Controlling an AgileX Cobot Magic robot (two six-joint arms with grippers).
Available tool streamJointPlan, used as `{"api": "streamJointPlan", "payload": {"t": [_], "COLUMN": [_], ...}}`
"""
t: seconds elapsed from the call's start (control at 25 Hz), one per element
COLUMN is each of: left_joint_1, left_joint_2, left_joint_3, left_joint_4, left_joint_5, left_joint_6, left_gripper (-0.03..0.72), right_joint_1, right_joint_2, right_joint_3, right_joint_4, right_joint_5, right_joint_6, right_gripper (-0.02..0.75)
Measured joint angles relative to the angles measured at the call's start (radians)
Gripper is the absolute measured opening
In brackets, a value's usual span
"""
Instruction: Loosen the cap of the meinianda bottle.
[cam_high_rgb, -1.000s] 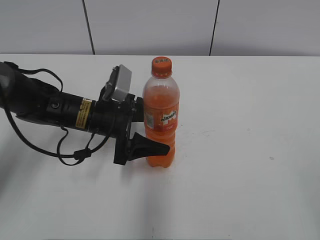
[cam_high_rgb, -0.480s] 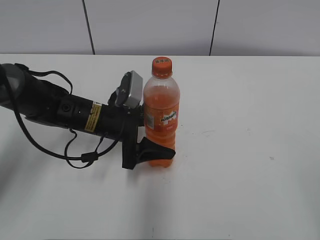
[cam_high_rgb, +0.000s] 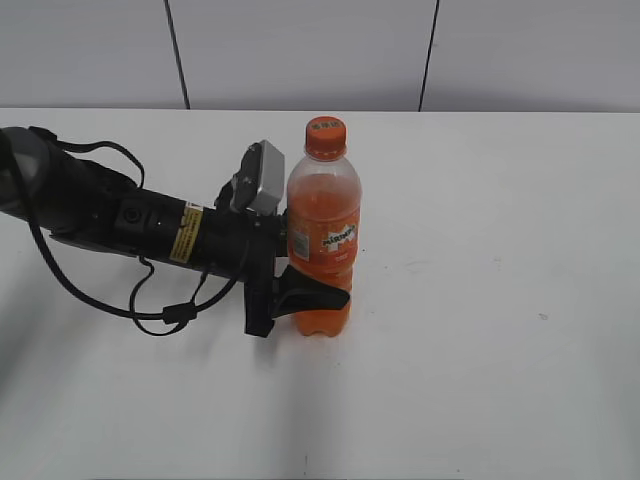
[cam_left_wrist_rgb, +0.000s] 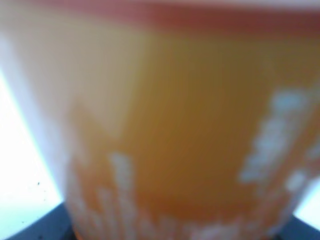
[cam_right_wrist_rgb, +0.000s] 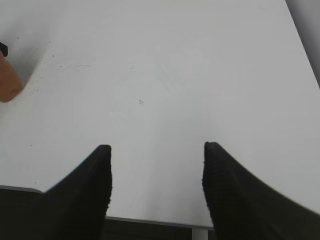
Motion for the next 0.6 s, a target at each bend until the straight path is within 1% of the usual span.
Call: {"api": "streamJointPlan", "payload": {"t": [0.6], "left_joint_1": [0.006], "left_joint_2": [0.0], "left_joint_3": [0.0], "left_joint_4": [0.003], "left_joint_5": [-0.003], "left_joint_6": [0.0], "left_gripper": [0.404], "right_joint_1": [0.0], "right_joint_2": [0.0], "right_joint_3": [0.0], "right_joint_4": [0.0], "right_joint_5": [0.0], "right_joint_6": [0.0], "right_gripper": [0.437]}}
